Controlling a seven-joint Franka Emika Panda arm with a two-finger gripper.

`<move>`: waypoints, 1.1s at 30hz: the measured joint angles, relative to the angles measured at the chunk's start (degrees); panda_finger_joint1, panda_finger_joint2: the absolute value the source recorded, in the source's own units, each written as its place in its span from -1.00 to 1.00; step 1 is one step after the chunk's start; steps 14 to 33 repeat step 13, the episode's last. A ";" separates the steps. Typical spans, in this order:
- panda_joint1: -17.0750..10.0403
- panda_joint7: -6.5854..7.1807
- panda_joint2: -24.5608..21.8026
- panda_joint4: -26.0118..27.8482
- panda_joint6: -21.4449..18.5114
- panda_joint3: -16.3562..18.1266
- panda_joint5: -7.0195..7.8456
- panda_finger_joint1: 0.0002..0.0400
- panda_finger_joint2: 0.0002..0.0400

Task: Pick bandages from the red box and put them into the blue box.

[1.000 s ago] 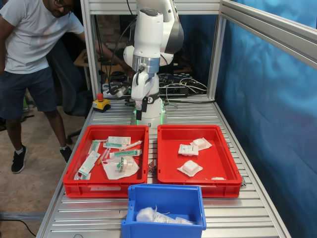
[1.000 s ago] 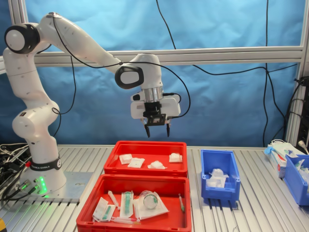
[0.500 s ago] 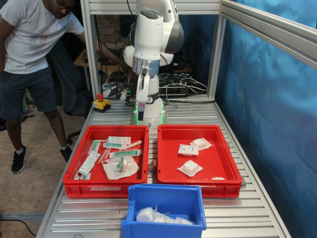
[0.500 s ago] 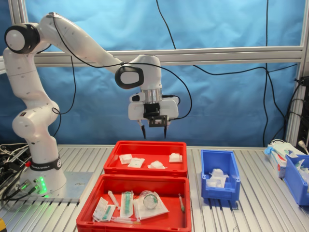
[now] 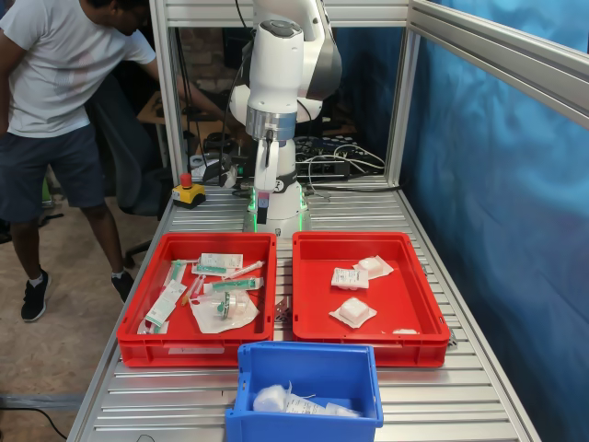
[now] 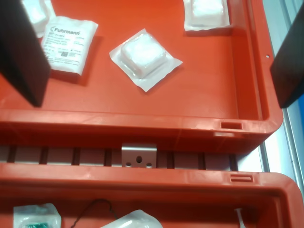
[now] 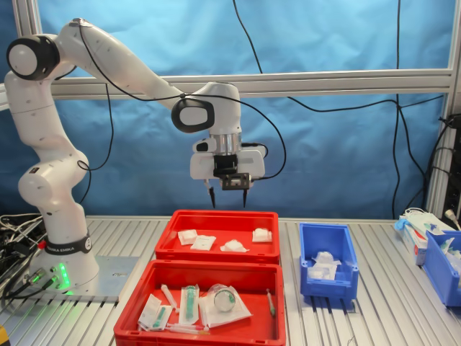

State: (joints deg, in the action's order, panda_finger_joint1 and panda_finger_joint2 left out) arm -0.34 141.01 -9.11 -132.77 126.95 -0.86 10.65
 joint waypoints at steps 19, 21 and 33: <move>0.00 -0.47 0.00 0.00 -0.10 0.00 0.00 1.00 1.00; 0.00 -0.47 0.00 0.00 -0.10 0.00 0.00 1.00 1.00; 0.00 -0.47 0.00 0.00 -0.10 0.00 0.00 1.00 1.00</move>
